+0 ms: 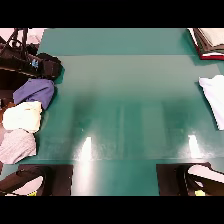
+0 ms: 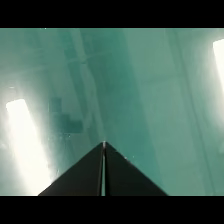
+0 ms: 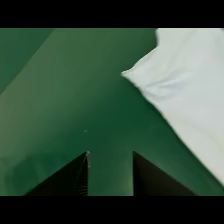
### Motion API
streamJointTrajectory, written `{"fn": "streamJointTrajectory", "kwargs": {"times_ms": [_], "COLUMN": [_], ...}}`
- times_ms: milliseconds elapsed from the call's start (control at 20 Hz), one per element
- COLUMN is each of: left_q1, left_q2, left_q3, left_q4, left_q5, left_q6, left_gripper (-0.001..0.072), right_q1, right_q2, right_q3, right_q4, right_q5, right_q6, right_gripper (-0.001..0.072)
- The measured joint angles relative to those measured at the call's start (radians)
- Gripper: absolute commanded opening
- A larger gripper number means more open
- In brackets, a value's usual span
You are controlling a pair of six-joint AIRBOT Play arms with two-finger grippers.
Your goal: Fold the shirts.
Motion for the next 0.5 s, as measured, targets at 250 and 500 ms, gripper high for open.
{"fn": "streamJointTrajectory", "kwargs": {"times_ms": [250,500], "left_q1": [0.0,0.0], "left_q2": [0.0,0.0], "left_q3": [0.0,0.0], "left_q4": [0.0,0.0], "left_q5": [0.031,0.05], "left_q6": [0.0,0.0], "left_gripper": [0.0022,0.0022], "right_q1": [0.288,0.543], "right_q2": [0.0,0.0], "right_q3": [0.008,0.01], "right_q4": [0.026,0.03], "right_q5": [0.084,0.127], "right_q6": [0.0,0.0], "right_gripper": [0.0023,0.0023]}}
